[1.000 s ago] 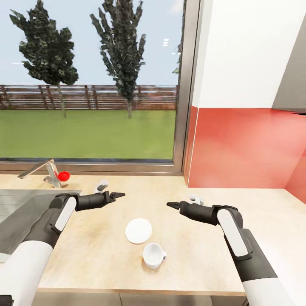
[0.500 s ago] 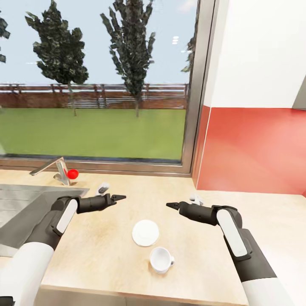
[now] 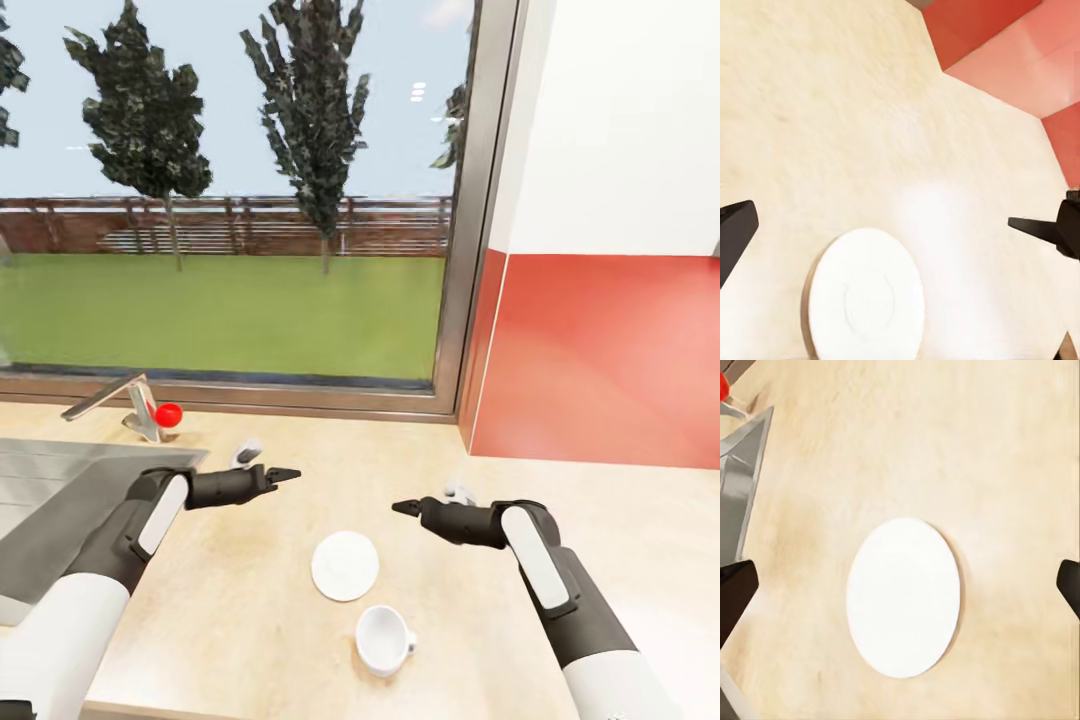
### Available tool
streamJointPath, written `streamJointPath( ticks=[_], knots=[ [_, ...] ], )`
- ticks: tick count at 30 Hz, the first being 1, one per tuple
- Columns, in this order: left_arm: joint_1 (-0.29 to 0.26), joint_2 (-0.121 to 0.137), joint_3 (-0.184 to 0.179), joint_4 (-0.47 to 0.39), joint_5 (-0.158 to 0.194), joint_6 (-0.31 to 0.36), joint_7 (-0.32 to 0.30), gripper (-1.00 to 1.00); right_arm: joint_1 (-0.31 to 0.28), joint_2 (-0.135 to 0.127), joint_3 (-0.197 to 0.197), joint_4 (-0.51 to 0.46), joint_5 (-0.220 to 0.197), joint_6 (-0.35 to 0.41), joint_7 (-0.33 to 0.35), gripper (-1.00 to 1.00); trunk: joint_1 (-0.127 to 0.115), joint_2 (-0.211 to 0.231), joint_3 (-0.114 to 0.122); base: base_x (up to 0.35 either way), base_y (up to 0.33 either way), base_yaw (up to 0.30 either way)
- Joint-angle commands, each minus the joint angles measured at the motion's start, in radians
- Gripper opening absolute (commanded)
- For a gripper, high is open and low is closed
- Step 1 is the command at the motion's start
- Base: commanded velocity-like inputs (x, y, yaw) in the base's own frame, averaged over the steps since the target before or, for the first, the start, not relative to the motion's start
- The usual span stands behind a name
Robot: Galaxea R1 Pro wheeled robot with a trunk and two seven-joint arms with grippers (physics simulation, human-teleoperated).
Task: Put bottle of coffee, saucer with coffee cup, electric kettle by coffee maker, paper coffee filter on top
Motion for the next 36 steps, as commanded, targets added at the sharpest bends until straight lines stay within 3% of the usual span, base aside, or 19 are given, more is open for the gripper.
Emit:
streamJointPath(
  ticks=[1,5,6,7,8,11,16,19,20,24,29,30,36],
  knots=[
    [0.000,0.001,-0.004,0.010,0.003,0.004,-0.001,1.00,-0.001,-0.001,0.002,0.018,0.006,0.003,0.005,1.00,0.001,-0.002,-0.002,0.086,0.000,0.000],
    [0.010,-0.001,-0.008,0.093,0.004,-0.001,-0.002,1.00,-0.001,0.000,0.007,0.081,0.013,0.004,0.004,1.00,0.001,-0.002,-0.002,0.104,0.000,0.000],
    [0.013,-0.001,-0.008,0.101,0.004,-0.008,-0.002,1.00,-0.001,0.000,0.026,0.106,0.017,0.004,0.004,1.00,0.001,-0.002,-0.002,0.207,0.000,0.000],
    [0.016,-0.001,-0.008,0.108,0.004,-0.033,-0.003,1.00,-0.001,0.000,0.102,0.135,0.027,0.003,0.004,1.00,0.001,-0.002,-0.002,0.102,0.000,0.000],
    [0.016,-0.001,-0.008,0.110,0.004,-0.039,-0.003,1.00,-0.001,0.000,0.129,0.141,0.031,0.003,0.004,1.00,0.001,-0.002,-0.002,0.052,0.000,0.000],
    [0.020,-0.001,-0.008,0.112,0.003,-0.045,-0.004,1.00,-0.001,0.000,0.152,0.145,0.034,0.003,0.003,1.00,0.001,-0.002,-0.002,0.022,0.000,0.000],
    [0.058,-0.013,-0.015,0.113,0.004,-0.072,-0.005,1.00,-0.001,0.000,0.159,0.164,0.033,0.003,0.004,1.00,0.001,-0.002,-0.002,0.004,0.000,0.000],
    [0.066,-0.032,-0.042,0.115,0.003,-0.091,-0.006,1.00,-0.001,0.000,0.161,0.186,0.031,0.003,0.005,1.00,0.001,-0.002,-0.002,0.000,0.000,0.000],
    [0.068,-0.039,-0.073,0.116,0.004,-0.097,-0.007,1.00,-0.001,0.000,0.161,0.192,0.030,0.002,0.007,1.00,0.001,-0.002,-0.002,0.000,0.000,0.000],
    [0.070,-0.038,-0.090,0.116,0.006,-0.099,-0.012,1.00,-0.001,0.000,0.161,0.190,0.028,0.001,0.012,1.00,0.001,-0.002,-0.002,0.000,0.000,0.000],
    [0.070,-0.026,-0.093,0.117,0.002,-0.101,-0.146,1.00,-0.001,0.001,0.163,0.178,0.025,0.000,0.018,1.00,0.001,-0.002,-0.002,0.000,0.000,0.000],
    [0.070,-0.027,-0.095,0.118,-0.008,-0.112,-0.167,1.00,-0.001,0.017,0.163,0.163,0.022,0.000,0.023,1.00,0.001,-0.002,-0.002,0.000,0.000,0.000],
    [0.107,-0.028,-0.096,0.118,-0.029,-0.176,-0.167,1.00,-0.001,0.036,0.163,0.163,0.022,0.000,0.084,1.00,0.001,-0.002,-0.002,0.000,0.000,0.000]
  ],
)
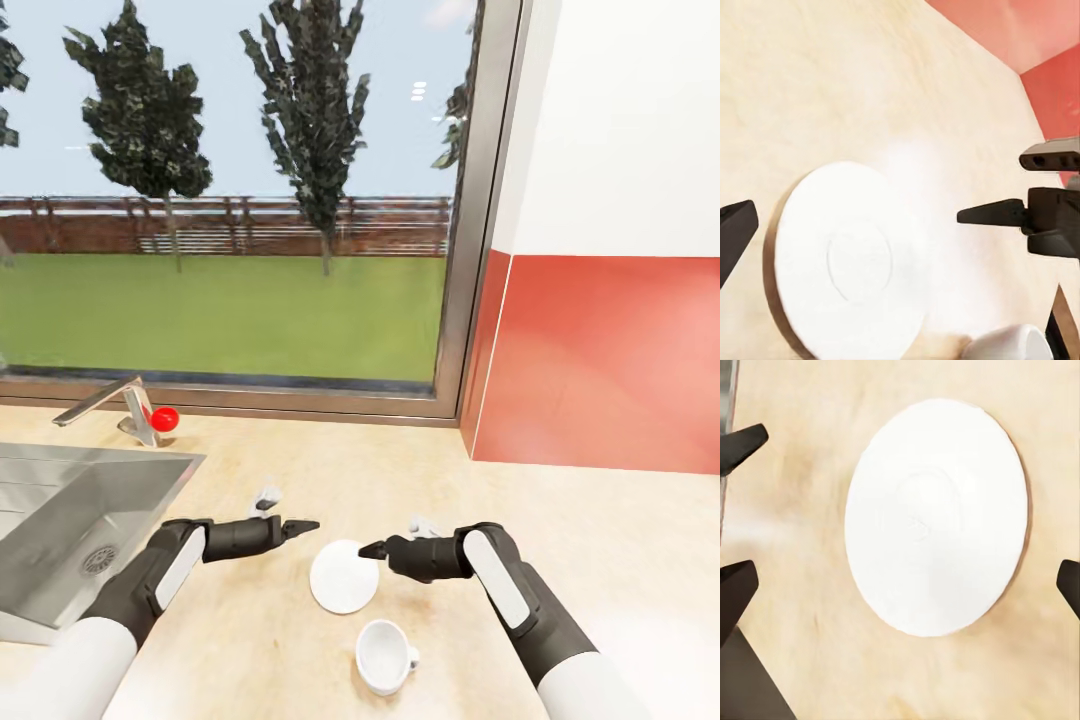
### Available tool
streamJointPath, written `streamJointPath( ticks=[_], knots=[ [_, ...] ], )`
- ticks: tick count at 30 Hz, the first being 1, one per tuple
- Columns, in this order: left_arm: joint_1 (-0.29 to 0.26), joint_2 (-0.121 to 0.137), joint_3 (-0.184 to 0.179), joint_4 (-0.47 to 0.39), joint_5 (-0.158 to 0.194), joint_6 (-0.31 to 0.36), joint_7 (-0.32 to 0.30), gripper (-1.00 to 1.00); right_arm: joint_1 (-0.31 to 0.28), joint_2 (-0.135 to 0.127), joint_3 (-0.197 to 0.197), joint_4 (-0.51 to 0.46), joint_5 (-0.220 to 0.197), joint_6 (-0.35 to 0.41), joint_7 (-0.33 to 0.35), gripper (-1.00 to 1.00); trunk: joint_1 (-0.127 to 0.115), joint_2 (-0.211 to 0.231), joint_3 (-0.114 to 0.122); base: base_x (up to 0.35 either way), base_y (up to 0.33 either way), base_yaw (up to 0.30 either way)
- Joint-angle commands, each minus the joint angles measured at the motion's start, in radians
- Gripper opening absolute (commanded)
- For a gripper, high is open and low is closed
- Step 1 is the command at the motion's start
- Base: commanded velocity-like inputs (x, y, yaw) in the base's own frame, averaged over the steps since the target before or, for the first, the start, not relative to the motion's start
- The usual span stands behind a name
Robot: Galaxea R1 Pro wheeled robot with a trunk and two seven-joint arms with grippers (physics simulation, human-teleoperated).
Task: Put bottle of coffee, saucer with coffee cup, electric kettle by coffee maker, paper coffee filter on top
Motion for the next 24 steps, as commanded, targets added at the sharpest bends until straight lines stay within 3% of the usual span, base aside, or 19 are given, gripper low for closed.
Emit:
streamJointPath(
  ticks=[1,4,6,10,16,21,24],
  knots=[
    [0.003,0.001,-0.003,0.000,0.006,0.003,0.001,1.00,-0.001,0.001,-0.001,0.000,0.011,0.003,0.013,1.00,0.001,-0.002,-0.002,0.000,0.000,0.000],
    [0.023,-0.001,-0.003,0.002,0.004,-0.002,0.003,1.00,-0.001,0.002,-0.001,0.002,0.010,0.003,0.019,1.00,0.001,-0.002,-0.002,0.000,0.000,0.000],
    [0.038,-0.006,-0.002,0.051,0.005,-0.017,0.003,1.00,-0.001,0.002,0.000,0.004,0.009,0.003,0.020,1.00,0.001,-0.002,-0.002,0.000,0.000,0.000],
    [0.043,-0.010,0.000,0.150,0.005,-0.105,0.003,1.00,-0.001,0.002,0.001,0.005,0.009,0.003,0.021,1.00,0.001,-0.002,-0.002,0.000,0.000,0.000],
    [0.044,-0.011,0.000,0.177,0.005,-0.134,0.003,1.00,-0.001,0.004,0.002,0.006,0.009,0.003,0.022,1.00,0.001,-0.002,-0.002,0.000,0.000,0.000],
    [0.043,-0.012,0.001,0.179,0.006,-0.137,0.003,1.00,-0.001,0.007,0.080,0.007,0.009,0.003,0.022,1.00,0.001,-0.002,-0.002,0.000,0.000,0.000],
    [0.043,-0.012,0.001,0.179,0.007,-0.136,0.003,1.00,-0.001,0.008,0.104,0.012,0.009,0.003,0.022,1.00,0.001,-0.002,-0.002,0.011,0.000,0.000]
  ],
)
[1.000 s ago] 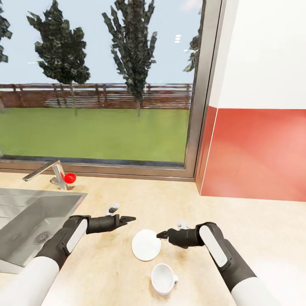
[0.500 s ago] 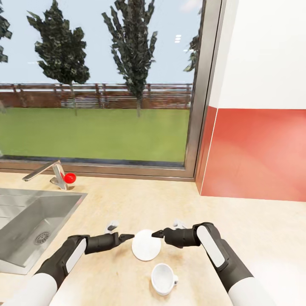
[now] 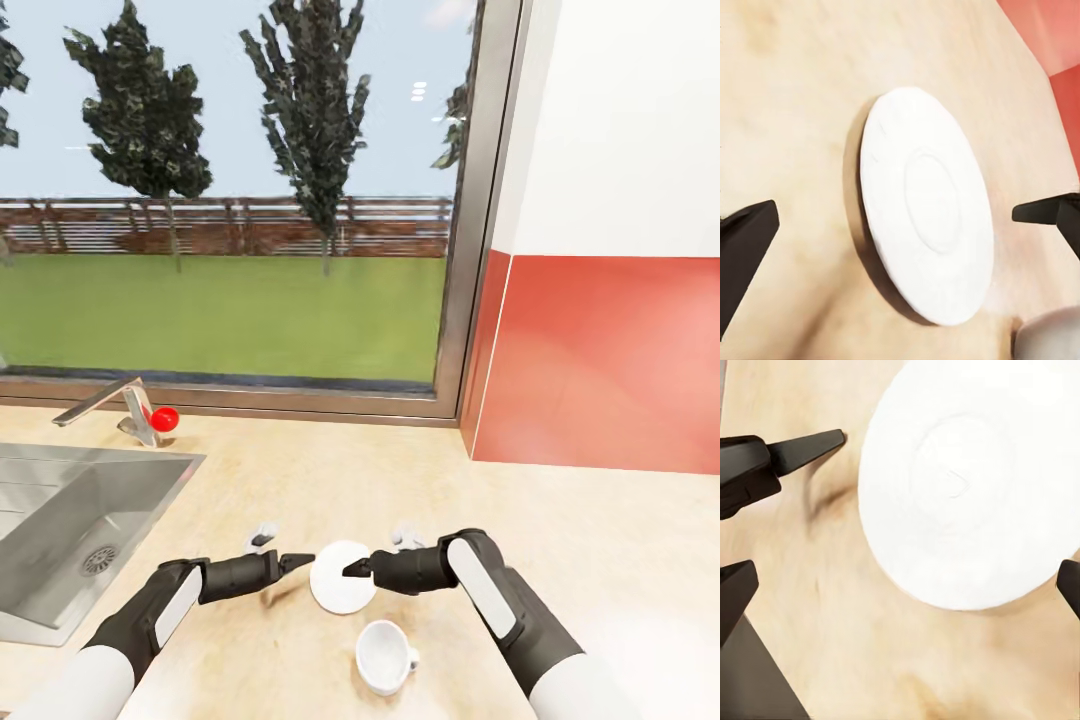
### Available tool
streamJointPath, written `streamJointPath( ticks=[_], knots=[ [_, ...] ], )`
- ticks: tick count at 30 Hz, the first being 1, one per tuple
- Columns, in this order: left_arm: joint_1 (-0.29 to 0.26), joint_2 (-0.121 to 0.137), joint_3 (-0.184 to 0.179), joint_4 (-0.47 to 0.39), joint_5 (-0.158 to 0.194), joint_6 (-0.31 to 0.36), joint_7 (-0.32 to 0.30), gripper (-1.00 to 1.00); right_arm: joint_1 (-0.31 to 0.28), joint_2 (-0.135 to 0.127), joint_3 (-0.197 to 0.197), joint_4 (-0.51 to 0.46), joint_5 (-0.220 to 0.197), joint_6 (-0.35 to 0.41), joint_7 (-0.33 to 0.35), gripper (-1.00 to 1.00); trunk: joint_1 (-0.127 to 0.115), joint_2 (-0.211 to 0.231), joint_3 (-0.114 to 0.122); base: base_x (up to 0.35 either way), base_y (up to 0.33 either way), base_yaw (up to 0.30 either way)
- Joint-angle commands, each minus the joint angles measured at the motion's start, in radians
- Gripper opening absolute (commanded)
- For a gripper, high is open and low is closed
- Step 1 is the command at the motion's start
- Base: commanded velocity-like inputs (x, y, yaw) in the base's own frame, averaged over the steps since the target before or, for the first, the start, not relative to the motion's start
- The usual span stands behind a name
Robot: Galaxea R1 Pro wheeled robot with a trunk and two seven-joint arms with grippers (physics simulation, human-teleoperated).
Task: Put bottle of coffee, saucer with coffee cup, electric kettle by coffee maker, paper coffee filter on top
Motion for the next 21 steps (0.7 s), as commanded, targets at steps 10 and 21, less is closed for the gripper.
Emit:
streamJointPath(
  ticks=[10,21],
  knots=[
    [-0.001,0.002,-0.006,0.000,0.000,0.008,0.004,1.00,-0.001,-0.001,0.005,0.027,0.012,0.002,0.009,1.00,0.001,-0.002,-0.003,0.141,0.000,0.000],
    [-0.001,0.000,-0.004,0.002,0.003,0.011,0.000,1.00,0.000,0.000,0.008,0.031,0.011,0.002,0.009,1.00,0.001,-0.002,-0.003,0.008,0.000,0.000]
  ],
)
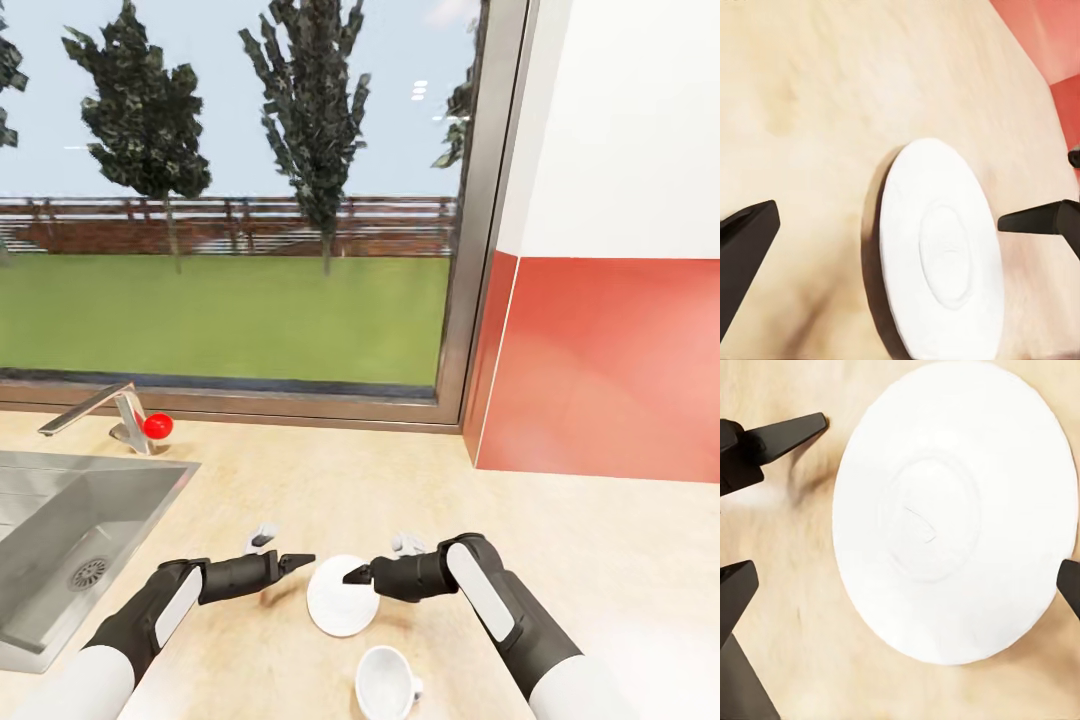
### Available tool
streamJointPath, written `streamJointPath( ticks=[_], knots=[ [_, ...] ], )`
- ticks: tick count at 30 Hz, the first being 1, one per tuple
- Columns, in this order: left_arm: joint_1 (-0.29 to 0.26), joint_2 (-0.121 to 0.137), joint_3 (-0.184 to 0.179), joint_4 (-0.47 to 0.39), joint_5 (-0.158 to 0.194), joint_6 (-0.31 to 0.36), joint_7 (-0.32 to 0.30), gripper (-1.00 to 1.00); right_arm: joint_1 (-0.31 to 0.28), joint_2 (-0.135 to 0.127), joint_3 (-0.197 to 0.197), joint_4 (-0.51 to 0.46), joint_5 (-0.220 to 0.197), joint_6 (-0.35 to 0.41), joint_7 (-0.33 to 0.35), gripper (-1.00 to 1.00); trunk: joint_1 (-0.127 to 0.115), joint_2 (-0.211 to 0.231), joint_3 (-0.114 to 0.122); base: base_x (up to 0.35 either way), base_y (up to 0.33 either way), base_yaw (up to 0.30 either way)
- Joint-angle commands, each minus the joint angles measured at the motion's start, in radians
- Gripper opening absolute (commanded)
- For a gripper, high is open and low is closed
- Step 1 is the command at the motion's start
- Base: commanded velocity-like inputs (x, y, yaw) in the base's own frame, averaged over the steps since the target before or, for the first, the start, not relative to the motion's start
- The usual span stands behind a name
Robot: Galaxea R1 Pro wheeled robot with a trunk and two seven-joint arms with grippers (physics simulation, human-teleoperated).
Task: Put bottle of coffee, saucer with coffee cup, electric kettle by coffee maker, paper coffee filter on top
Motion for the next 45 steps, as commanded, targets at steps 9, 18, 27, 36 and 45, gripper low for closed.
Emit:
streamJointPath(
  ticks=[9,18,27,36,45],
  knots=[
    [0.001,-0.021,-0.006,0.000,0.009,0.008,-0.002,1.00,0.001,0.018,0.003,0.000,0.010,0.005,0.039,1.00,0.001,-0.002,-0.003,0.000,0.000,0.000],
    [0.001,-0.029,-0.007,0.002,0.008,0.012,-0.002,1.00,0.001,0.021,0.003,0.001,0.010,0.005,0.046,1.00,0.001,-0.002,-0.003,0.000,0.000,0.000],
    [0.005,-0.022,-0.009,0.003,0.001,0.015,0.003,1.00,0.001,0.024,0.003,0.014,0.012,0.005,0.046,1.00,0.001,-0.002,-0.003,0.000,0.000,0.000],
    [0.004,-0.026,-0.010,0.002,-0.001,0.017,0.007,1.00,0.001,0.030,0.050,0.014,0.012,0.003,0.046,1.00,0.001,-0.002,-0.003,0.000,0.000,0.000],
    [0.005,-0.027,-0.009,0.031,0.001,0.019,0.007,1.00,0.001,0.030,0.051,0.014,0.012,0.003,0.046,1.00,0.001,-0.002,-0.003,0.000,0.000,0.000]
  ],
)
